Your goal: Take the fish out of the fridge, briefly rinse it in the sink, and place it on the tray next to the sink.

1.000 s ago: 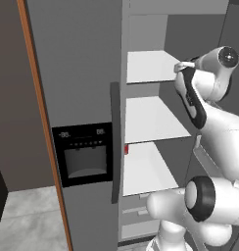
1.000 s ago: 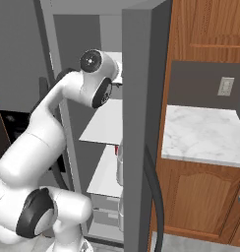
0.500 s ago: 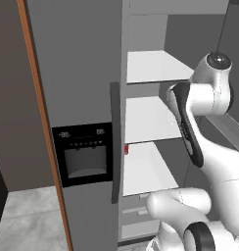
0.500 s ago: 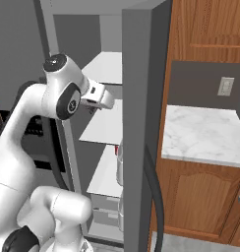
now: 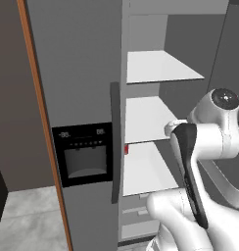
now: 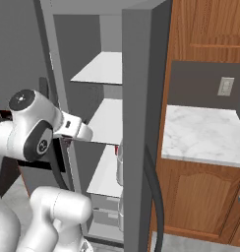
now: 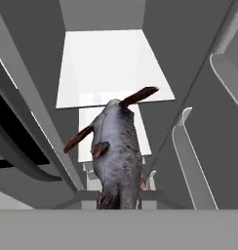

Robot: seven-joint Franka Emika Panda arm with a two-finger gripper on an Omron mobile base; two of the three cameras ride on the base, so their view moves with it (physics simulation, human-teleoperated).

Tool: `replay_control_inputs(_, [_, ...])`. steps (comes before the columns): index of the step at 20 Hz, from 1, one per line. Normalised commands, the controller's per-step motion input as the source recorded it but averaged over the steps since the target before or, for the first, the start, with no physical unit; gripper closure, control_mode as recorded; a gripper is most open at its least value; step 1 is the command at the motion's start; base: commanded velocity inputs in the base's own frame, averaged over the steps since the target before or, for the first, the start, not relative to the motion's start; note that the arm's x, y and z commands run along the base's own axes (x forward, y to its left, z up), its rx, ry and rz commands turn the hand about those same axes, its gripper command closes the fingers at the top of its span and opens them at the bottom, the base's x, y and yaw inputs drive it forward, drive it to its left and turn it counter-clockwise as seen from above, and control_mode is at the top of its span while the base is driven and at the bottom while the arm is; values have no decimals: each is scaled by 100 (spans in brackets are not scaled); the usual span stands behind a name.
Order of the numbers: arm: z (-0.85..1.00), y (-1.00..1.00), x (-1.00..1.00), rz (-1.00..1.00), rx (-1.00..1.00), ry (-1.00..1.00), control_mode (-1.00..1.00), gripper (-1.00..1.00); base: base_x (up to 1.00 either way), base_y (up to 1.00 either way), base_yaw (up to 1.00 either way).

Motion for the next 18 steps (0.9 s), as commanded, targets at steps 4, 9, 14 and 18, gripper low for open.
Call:
replay_control_inputs(4, [0, 0, -15, 0, 0, -11, -100, 100, 0, 0, 0])
replay_control_inputs(9, [-22, 5, -41, 2, 0, 3, 100, 100, -40, 13, 0])
replay_control_inputs(14, [0, 0, 0, 0, 0, 0, 100, 100, -100, 67, -2])
replay_control_inputs(18, [0, 0, 0, 0, 0, 0, 100, 100, -100, 57, -36])
